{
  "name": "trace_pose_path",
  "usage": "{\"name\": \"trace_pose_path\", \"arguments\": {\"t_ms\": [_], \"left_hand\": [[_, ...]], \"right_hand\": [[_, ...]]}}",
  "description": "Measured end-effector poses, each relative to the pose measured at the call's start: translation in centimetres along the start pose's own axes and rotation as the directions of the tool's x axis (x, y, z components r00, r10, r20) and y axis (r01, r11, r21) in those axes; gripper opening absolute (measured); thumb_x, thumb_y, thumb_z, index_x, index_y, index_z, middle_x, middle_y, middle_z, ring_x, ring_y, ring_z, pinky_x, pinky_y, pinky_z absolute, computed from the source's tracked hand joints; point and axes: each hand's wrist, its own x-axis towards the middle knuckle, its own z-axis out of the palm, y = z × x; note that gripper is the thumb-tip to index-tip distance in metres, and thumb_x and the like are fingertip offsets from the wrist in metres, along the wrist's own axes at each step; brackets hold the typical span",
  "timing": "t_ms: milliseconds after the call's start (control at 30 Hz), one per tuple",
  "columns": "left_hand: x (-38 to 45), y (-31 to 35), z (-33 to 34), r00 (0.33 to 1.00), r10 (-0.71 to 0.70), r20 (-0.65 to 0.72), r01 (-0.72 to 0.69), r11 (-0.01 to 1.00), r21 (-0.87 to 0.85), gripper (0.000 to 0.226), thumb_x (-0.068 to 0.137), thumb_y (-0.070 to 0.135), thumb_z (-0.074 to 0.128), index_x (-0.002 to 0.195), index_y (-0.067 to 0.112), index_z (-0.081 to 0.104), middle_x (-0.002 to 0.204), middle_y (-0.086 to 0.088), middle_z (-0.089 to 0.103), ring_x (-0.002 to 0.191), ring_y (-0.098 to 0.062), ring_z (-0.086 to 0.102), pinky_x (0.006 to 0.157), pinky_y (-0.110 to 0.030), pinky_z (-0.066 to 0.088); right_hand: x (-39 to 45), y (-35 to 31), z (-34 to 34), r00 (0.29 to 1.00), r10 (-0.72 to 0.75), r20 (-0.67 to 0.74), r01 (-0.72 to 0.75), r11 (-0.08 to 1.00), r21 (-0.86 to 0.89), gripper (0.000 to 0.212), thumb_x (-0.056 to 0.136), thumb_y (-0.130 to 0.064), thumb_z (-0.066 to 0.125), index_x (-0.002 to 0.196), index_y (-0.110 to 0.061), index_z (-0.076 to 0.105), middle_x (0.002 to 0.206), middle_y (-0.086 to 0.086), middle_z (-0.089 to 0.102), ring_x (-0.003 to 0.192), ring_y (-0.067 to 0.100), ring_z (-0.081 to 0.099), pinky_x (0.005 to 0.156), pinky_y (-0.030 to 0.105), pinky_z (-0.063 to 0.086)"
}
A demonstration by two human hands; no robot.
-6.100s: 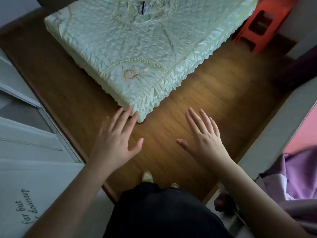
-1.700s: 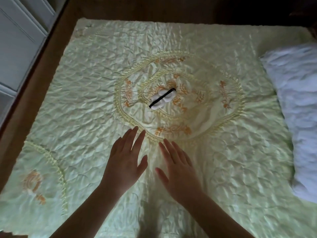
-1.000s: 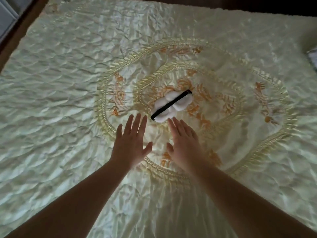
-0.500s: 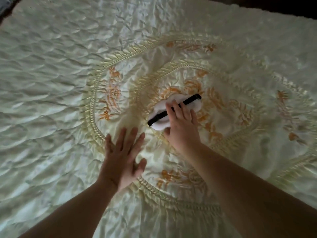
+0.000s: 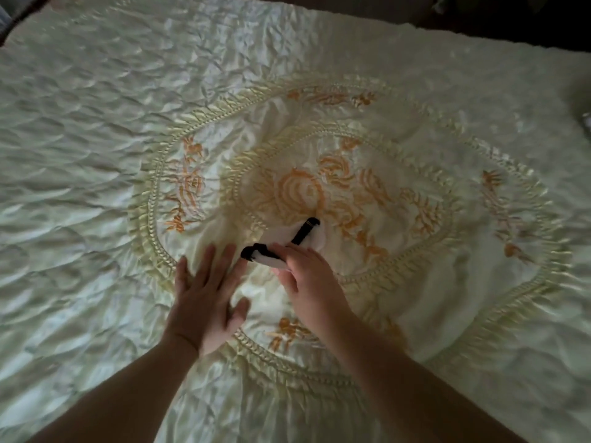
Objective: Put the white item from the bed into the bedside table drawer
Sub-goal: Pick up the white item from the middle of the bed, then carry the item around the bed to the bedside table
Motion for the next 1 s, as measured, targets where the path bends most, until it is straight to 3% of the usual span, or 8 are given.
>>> {"name": "trace_pose_path", "arguments": {"t_ms": [167, 300, 367, 433, 533, 633, 867, 1000], "left_hand": [[-0.2, 0.9, -1.8, 0.995, -0.081, 0.060, 0.078, 0.996, 0.040, 0.071, 0.091, 0.055, 0.021, 0.154, 0.026, 0.012, 0.163, -0.006, 0.013, 0.149, -0.032, 0.010, 0.112, -0.071, 0.008], [-2.4, 4.0, -5.0, 0.974, -0.222, -0.046, 0.206, 0.952, -0.228, 0.073, 0.097, 0.039, 0.041, 0.155, 0.016, 0.003, 0.163, -0.014, 0.009, 0.150, -0.029, 0.009, 0.119, -0.057, 0.010], [-4.7, 6.2, -8.3, 0.910, -0.415, 0.023, 0.346, 0.725, -0.596, 0.073, 0.095, 0.031, 0.052, 0.155, 0.016, 0.013, 0.161, -0.017, 0.017, 0.147, -0.030, 0.020, 0.116, -0.046, 0.022], [-7.4, 8.7, -12.6, 0.854, -0.434, 0.287, 0.456, 0.359, -0.814, 0.048, 0.097, 0.028, 0.053, 0.143, 0.028, 0.039, 0.149, -0.011, 0.044, 0.130, -0.025, 0.048, 0.103, -0.037, 0.040], [-11.8, 12.9, -20.1, 0.832, -0.291, 0.473, 0.478, -0.059, -0.877, 0.036, 0.093, 0.015, 0.061, 0.123, 0.034, 0.053, 0.119, -0.006, 0.068, 0.104, -0.026, 0.065, 0.091, -0.043, 0.051], [-15.7, 15.9, -28.3, 0.840, -0.200, 0.505, 0.433, -0.315, -0.845, 0.072, 0.072, 0.034, 0.077, 0.134, 0.033, 0.040, 0.102, 0.009, 0.075, 0.101, -0.014, 0.070, 0.078, -0.028, 0.053], [-22.0, 16.9, -41.7, 0.933, -0.098, 0.346, 0.262, -0.474, -0.841, 0.114, 0.052, 0.040, 0.092, 0.145, 0.042, 0.025, 0.134, 0.001, 0.061, 0.121, -0.018, 0.059, 0.094, -0.037, 0.052], [-25.3, 16.8, -46.0, 0.966, -0.114, 0.233, 0.144, -0.515, -0.845, 0.088, 0.067, 0.021, 0.087, 0.139, 0.035, 0.039, 0.133, -0.008, 0.062, 0.119, -0.029, 0.061, 0.085, -0.036, 0.057]], "right_hand": [[-8.0, -2.4, -2.0, 0.970, 0.082, -0.228, -0.052, 0.990, 0.132, 0.037, 0.087, 0.001, 0.057, 0.123, -0.009, 0.064, 0.127, 0.005, 0.061, 0.121, 0.026, 0.053, 0.102, 0.048, 0.044], [-13.0, -6.0, -5.2, 0.901, 0.300, -0.314, -0.209, 0.933, 0.293, 0.030, 0.092, -0.016, 0.058, 0.117, -0.030, 0.063, 0.115, -0.022, 0.054, 0.111, 0.005, 0.052, 0.095, 0.024, 0.044], [-14.5, -8.5, -7.2, 0.830, 0.449, -0.331, -0.290, 0.854, 0.432, 0.021, 0.092, -0.037, 0.051, 0.109, -0.046, 0.056, 0.109, -0.022, 0.059, 0.106, 0.002, 0.057, 0.088, 0.020, 0.046], [-15.7, -11.1, -9.2, 0.782, 0.547, -0.299, -0.327, 0.769, 0.549, 0.013, 0.094, -0.047, 0.048, 0.103, -0.049, 0.058, 0.110, -0.011, 0.065, 0.103, 0.003, 0.060, 0.087, 0.028, 0.051], [-17.3, -15.8, -12.5, 0.748, 0.617, -0.245, -0.313, 0.652, 0.691, 0.030, 0.088, -0.053, 0.050, 0.107, -0.034, 0.064, 0.104, -0.007, 0.071, 0.097, 0.000, 0.064, 0.086, 0.030, 0.053], [-19.8, -21.3, -15.4, 0.772, 0.601, -0.205, -0.281, 0.613, 0.738, 0.026, 0.090, -0.039, 0.056, 0.104, -0.020, 0.068, 0.093, -0.008, 0.076, 0.088, 0.000, 0.068, 0.073, 0.019, 0.050], [-27.3, -32.2, -21.6, 0.897, 0.437, -0.070, -0.322, 0.753, 0.573, 0.013, 0.094, -0.027, 0.059, 0.106, -0.030, 0.064, 0.095, -0.025, 0.071, 0.090, -0.011, 0.062, 0.072, 0.005, 0.043], [-29.5, -37.0, -24.8, 0.914, 0.406, 0.021, -0.362, 0.789, 0.496, 0.023, 0.093, -0.041, 0.051, 0.101, -0.024, 0.064, 0.092, -0.011, 0.069, 0.084, -0.008, 0.061, 0.072, 0.011, 0.043]]}}
